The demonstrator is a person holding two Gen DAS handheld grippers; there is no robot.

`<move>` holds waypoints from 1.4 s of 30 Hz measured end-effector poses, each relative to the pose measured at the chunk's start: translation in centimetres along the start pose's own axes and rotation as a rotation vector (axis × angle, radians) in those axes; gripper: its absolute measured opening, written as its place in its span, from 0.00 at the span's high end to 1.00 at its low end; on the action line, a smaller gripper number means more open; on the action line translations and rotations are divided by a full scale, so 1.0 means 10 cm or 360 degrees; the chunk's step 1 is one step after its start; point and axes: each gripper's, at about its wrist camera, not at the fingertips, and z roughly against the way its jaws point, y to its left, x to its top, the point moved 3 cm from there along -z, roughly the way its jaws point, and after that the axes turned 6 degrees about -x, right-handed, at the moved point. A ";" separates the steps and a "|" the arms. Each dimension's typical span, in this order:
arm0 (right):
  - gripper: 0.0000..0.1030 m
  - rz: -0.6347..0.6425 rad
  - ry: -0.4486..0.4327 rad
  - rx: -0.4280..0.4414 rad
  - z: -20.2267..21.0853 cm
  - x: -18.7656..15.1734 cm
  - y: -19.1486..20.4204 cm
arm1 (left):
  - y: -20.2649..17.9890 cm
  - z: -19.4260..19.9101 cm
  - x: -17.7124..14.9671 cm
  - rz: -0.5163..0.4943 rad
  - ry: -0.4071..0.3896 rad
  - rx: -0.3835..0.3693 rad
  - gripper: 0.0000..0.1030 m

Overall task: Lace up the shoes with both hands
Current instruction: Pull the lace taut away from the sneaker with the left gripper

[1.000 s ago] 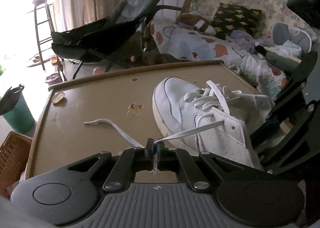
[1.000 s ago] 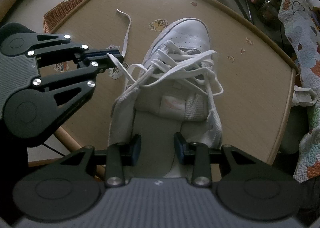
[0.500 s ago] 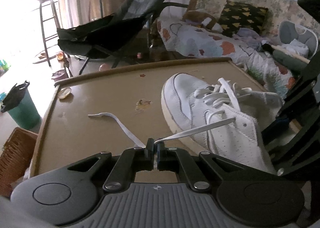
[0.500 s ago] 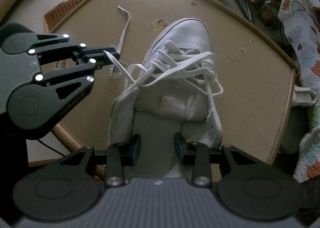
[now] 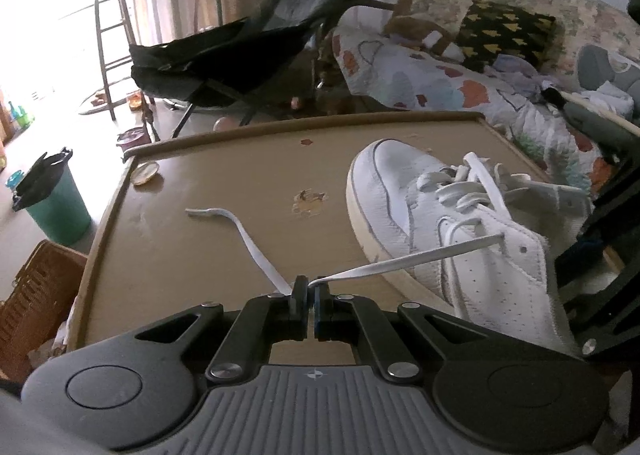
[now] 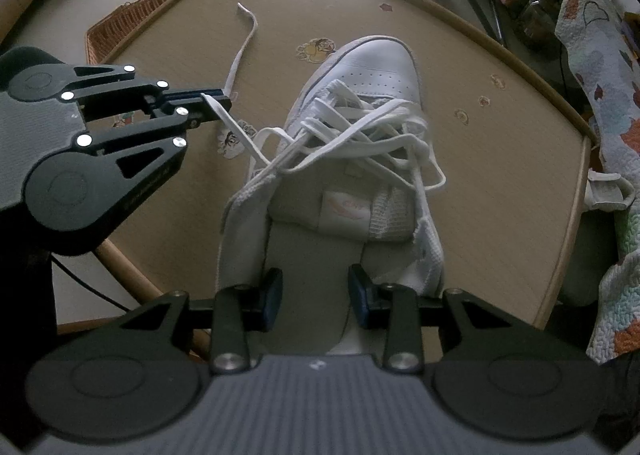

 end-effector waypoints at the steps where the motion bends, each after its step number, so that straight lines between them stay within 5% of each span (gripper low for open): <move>1: 0.65 0.0000 0.0000 0.0000 0.00 0.00 0.00 | 0.01 0.00 0.00 0.0004 0.0001 0.0005 0.97; 42: 0.65 -0.0003 0.0003 -0.0002 0.02 -0.01 0.04 | 0.17 -0.08 0.01 0.0022 0.0058 0.0186 0.97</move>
